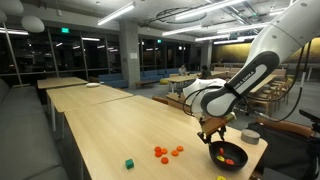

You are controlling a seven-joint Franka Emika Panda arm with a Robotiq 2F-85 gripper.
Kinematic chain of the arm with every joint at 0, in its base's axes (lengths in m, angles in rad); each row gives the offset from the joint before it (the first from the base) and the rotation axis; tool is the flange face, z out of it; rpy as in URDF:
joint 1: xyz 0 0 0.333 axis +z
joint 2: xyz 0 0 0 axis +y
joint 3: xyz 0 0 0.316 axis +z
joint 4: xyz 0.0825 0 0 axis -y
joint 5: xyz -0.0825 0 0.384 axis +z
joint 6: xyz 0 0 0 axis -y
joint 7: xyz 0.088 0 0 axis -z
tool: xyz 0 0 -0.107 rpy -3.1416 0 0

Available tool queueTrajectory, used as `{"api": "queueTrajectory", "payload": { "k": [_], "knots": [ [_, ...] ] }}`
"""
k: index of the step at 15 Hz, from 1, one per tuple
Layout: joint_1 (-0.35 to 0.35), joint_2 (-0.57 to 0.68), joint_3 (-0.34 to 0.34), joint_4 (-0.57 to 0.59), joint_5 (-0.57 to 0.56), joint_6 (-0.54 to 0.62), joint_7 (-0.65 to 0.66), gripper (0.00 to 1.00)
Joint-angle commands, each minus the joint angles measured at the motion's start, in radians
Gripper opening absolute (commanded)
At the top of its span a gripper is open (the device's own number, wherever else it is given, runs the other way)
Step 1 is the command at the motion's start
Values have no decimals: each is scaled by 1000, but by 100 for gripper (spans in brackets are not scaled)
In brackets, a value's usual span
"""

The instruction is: Place one yellow ring and five orange rings inside the black bowl

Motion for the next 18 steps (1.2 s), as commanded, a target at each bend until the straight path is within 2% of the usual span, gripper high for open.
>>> {"api": "queueTrajectory", "payload": {
  "k": [1, 2, 8, 12, 13, 15, 18],
  "knots": [
    [-23, -24, 18, -27, 43, 77, -51, 97],
    [-23, -26, 19, -34, 44, 103, -56, 100],
    [-10, 1, 46, -59, -9, 452, -118, 100],
    [-8, 80, 60, -27, 80, 664, -245, 100],
    [-7, 99, 62, -17, 121, 690, -285, 100],
    [-12, 144, 75, 18, 281, 688, -416, 100],
    [-26, 198, 68, 101, 439, 585, -546, 100]
  ]
}}
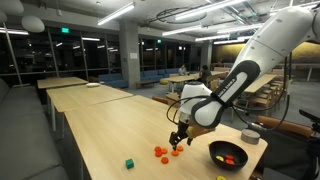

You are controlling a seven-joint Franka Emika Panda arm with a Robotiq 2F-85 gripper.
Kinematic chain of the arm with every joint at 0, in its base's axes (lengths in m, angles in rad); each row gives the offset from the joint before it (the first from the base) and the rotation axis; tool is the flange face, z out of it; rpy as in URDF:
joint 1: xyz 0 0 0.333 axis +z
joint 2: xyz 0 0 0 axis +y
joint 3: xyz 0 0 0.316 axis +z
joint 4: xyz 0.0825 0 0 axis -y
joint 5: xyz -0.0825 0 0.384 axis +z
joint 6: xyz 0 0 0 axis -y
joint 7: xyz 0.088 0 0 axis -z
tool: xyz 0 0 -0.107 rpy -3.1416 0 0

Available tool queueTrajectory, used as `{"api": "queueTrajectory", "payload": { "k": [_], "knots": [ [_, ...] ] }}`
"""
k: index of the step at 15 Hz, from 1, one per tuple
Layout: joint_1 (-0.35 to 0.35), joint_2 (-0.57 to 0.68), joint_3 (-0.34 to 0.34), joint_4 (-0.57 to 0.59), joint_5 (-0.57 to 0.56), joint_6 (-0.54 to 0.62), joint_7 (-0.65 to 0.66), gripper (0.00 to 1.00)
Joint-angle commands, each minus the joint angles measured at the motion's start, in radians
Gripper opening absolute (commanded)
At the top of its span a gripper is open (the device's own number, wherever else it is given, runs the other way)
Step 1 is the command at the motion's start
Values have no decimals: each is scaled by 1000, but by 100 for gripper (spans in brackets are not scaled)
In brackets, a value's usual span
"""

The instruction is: Place one yellow ring and five orange rings inside the black bowl

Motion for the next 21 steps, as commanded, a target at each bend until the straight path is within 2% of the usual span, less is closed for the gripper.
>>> {"api": "queueTrajectory", "payload": {
  "k": [1, 7, 10, 18, 21],
  "knots": [
    [-24, 74, -9, 122, 126, -105, -119, 100],
    [-27, 161, -94, 266, 94, -228, -45, 100],
    [-26, 203, -94, 311, 122, -263, -59, 100],
    [-16, 259, -97, 319, 200, -218, 31, 100],
    [0, 261, -111, 308, 210, -206, 101, 100]
  ]
}}
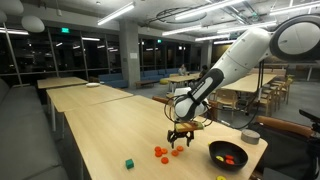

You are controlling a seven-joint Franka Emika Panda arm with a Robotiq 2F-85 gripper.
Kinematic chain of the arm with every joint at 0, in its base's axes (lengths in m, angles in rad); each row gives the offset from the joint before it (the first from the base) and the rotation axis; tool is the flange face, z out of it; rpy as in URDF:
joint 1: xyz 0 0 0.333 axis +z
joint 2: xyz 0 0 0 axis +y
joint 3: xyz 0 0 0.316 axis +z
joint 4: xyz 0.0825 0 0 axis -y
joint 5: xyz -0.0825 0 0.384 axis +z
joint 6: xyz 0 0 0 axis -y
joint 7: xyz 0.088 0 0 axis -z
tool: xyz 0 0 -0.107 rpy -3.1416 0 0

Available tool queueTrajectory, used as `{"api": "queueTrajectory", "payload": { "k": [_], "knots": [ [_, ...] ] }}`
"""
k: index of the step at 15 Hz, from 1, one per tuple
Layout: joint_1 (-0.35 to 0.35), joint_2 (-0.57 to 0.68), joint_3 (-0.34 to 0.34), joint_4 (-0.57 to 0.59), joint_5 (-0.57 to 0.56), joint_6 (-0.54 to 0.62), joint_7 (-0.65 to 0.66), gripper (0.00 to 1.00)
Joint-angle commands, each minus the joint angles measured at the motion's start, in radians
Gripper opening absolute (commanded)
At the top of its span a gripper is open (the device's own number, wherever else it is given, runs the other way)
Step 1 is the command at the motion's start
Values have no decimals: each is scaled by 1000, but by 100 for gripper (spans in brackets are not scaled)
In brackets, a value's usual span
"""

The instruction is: Place one yellow ring and five orange rings inside the black bowl

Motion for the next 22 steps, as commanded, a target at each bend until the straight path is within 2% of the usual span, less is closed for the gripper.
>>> {"api": "queueTrajectory", "payload": {
  "k": [1, 13, 22],
  "knots": [
    [21, 5, -14, 3, 33, 20, 77, 100],
    [92, -2, -79, -49, -74, 88, 397, 100],
    [88, -6, -87, -61, -108, 99, 468, 100]
  ]
}}
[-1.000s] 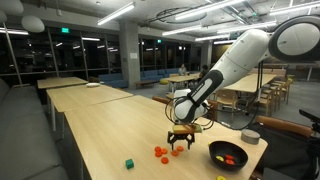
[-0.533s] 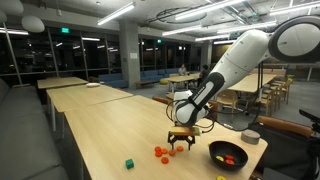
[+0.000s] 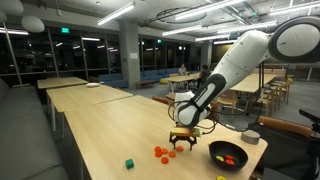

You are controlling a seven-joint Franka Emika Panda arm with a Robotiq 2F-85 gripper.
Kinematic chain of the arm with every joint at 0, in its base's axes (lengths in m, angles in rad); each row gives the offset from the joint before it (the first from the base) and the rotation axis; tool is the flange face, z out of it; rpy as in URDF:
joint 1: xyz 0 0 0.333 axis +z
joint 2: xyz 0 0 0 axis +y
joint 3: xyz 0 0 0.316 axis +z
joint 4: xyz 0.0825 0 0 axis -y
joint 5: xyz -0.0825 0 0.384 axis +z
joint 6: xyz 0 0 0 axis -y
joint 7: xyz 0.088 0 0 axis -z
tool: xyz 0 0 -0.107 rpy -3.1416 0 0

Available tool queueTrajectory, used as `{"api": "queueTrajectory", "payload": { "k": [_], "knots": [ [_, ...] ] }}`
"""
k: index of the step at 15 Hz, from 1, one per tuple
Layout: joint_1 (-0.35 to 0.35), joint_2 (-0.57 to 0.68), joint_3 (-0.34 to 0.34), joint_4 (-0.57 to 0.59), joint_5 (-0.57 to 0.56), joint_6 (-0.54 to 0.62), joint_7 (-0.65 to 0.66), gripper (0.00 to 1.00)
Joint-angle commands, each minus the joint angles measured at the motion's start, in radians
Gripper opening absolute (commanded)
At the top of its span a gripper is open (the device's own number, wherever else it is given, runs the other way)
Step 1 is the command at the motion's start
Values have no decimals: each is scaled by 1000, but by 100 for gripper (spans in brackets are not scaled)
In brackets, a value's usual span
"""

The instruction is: Place one yellow ring and five orange rings inside the black bowl

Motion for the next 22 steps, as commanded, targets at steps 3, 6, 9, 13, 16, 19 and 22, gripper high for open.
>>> {"api": "queueTrajectory", "payload": {
  "k": [3, 6, 9, 13, 16, 19, 22],
  "knots": [
    [-4, -23, 12, -14, 2, 25, -8, 100],
    [-10, -28, 25, -18, 13, 42, -26, 100],
    [-12, -28, 33, -17, 19, 49, -36, 100],
    [-15, -26, 38, -15, 22, 48, -54, 75],
    [-16, -26, 39, -13, 23, 47, -68, 49],
    [-17, -33, 39, -14, 24, 46, -81, 27],
    [-33, -66, 47, -27, 22, 11, -154, 17]
  ]
}}
